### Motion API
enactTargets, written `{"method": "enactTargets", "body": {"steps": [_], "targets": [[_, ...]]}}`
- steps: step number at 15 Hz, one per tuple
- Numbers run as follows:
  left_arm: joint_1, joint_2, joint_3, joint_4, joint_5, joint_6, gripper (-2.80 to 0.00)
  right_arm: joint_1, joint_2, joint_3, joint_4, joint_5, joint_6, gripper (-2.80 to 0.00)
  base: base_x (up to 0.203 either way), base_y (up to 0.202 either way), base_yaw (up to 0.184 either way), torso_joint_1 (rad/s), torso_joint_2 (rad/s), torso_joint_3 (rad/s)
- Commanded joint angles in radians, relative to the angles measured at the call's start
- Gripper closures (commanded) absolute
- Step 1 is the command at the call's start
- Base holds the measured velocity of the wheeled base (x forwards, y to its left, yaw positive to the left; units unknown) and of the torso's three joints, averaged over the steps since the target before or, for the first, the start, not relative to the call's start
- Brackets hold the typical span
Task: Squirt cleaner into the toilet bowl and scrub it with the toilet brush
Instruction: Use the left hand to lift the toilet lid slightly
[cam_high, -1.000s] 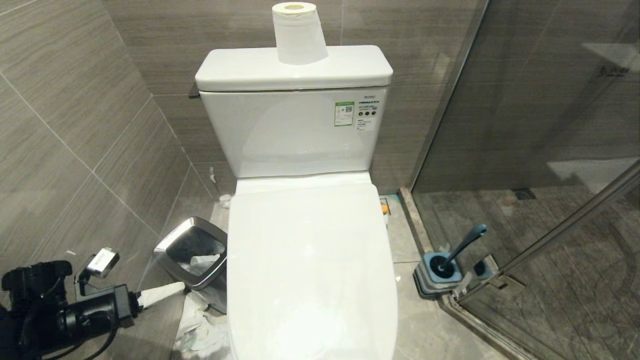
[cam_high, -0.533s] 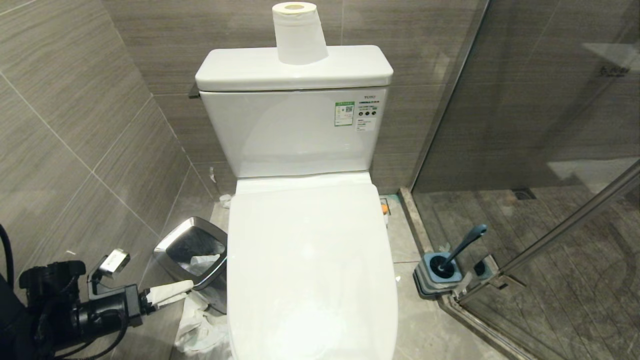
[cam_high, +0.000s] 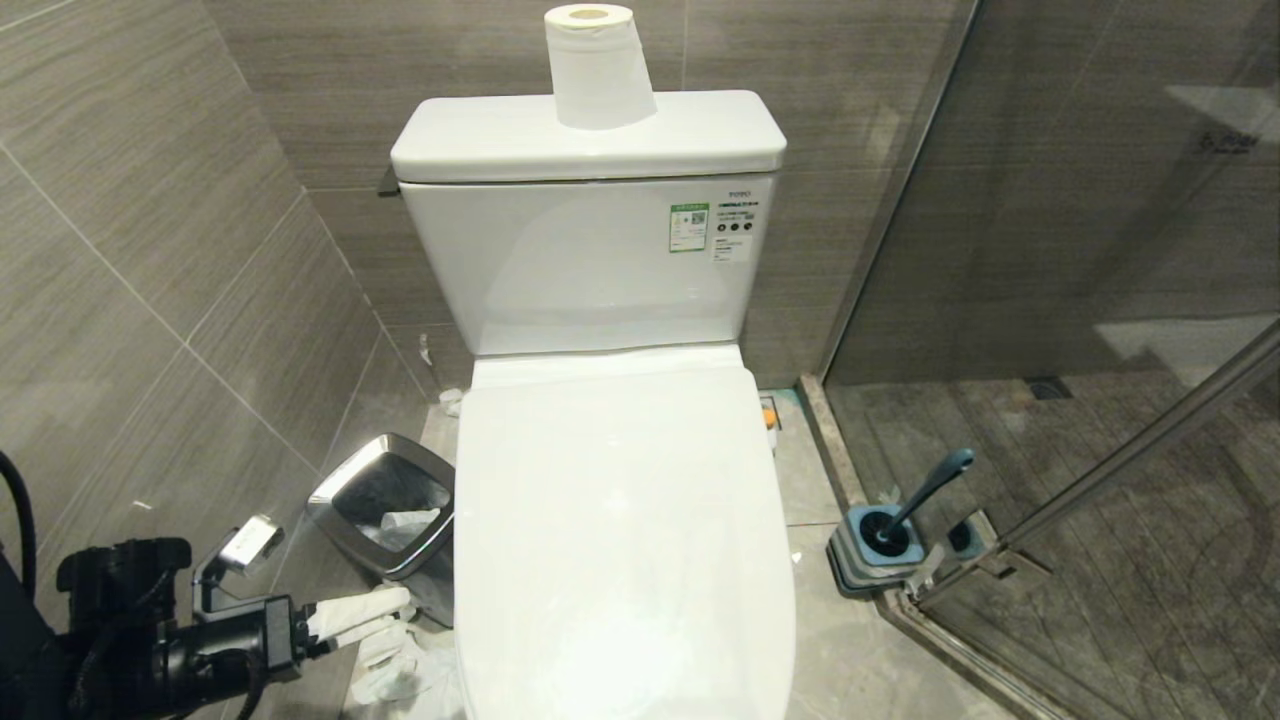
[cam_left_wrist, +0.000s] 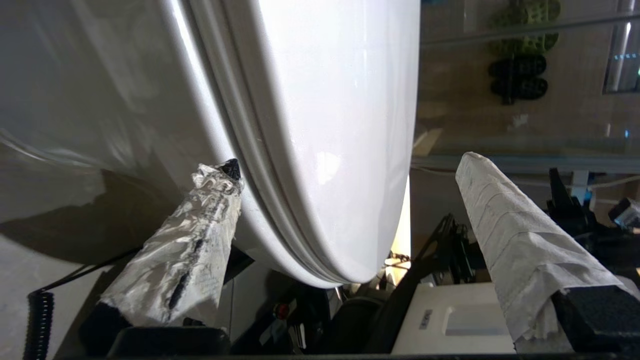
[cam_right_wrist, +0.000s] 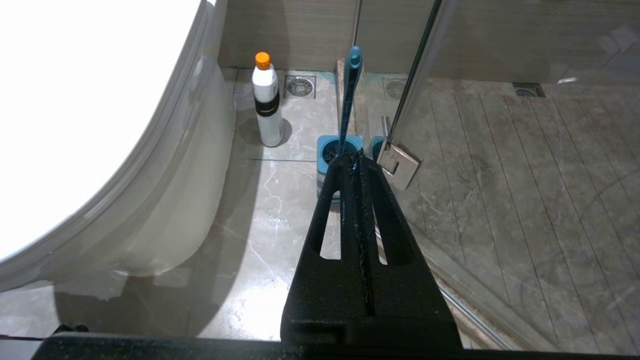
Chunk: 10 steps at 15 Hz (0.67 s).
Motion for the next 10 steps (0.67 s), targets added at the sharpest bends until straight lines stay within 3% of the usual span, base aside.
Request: {"method": "enactTargets", "body": {"steps": [1,10], "targets": [[-0.037,-0.008,0.022,-0.006,-0.007,0.002,-2.8,0.0,0.002,0.0,0.0,0.0,0.0,0.0,0.0,0.0,0.0,0.0,0.0,0.0],[-0.137,0.034,0.027,-0.072,0.019,0.001,-2.8,0.0,0.002,0.001,0.0,0.0,0.0,0.0,0.0,0.0,0.0,0.0,0.0,0.0]]}}
